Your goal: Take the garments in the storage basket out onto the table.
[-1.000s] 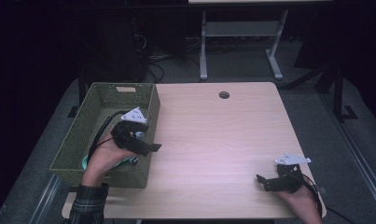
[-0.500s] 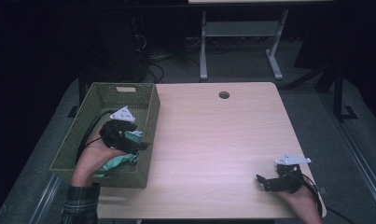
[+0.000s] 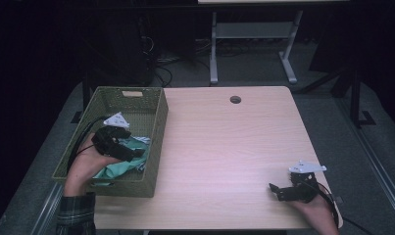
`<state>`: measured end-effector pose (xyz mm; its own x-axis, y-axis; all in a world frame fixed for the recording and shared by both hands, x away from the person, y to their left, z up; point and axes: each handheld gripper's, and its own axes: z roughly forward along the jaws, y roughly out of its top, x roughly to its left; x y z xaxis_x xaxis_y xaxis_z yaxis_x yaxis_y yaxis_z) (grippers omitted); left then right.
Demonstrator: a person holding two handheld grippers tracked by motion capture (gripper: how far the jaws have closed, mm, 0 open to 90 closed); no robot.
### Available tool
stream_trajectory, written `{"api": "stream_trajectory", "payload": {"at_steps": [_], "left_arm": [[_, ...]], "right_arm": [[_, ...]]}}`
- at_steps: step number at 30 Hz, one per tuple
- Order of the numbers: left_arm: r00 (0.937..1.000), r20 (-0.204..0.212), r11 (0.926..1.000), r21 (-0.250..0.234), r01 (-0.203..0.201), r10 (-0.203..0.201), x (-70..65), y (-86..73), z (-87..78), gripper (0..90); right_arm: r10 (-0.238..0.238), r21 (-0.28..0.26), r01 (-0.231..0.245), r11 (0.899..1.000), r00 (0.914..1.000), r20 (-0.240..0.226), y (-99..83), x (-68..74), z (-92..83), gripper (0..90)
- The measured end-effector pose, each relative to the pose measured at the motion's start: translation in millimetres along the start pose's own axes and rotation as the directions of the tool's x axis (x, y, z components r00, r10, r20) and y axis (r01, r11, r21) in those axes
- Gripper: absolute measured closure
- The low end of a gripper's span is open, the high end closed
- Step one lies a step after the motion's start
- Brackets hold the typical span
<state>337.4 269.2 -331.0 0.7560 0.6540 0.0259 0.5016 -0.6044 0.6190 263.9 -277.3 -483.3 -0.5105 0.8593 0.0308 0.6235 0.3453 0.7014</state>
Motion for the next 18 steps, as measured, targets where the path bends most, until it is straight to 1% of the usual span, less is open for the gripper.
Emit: {"api": "stream_trajectory", "payload": {"at_steps": [1, 5, 10, 11, 18], "left_arm": [[1.0, -0.006, 1.0, 0.006, 0.0, 0.0, 3.0, -2.9, -1.3, 14.2], [0.9999, -0.014, 0.9999, 0.014, 0.005, -0.005, 7.5, -7.3, -2.9, 14.2], [0.9995, -0.024, 0.9994, 0.027, 0.022, -0.022, 13.0, -13.7, -4.5, 14.2], [0.9995, -0.027, 0.9994, 0.031, 0.017, -0.016, 14.7, -14.7, -4.6, 14.2], [0.9991, -0.037, 0.9987, 0.047, 0.021, -0.019, 23.0, -21.8, -2.1, 14.2]], "right_arm": [[0.001, 0.0, -0.001, 1.0, 1.0, 0.0, 0.0, 0.1, 0.0, 0.9], [-0.002, 0.001, 0.002, 1.0, 1.0, 0.0, 0.0, -0.1, 0.0, 0.8], [-0.002, 0.001, 0.002, 1.0, 1.0, -0.001, 0.0, 0.0, 0.0, 0.8], [-0.002, 0.001, 0.002, 1.0, 1.0, -0.001, 0.0, 0.0, -0.1, 0.8], [-0.005, 0.001, 0.005, 1.0, 1.0, -0.001, 0.0, -0.1, 0.0, 0.8]]}}
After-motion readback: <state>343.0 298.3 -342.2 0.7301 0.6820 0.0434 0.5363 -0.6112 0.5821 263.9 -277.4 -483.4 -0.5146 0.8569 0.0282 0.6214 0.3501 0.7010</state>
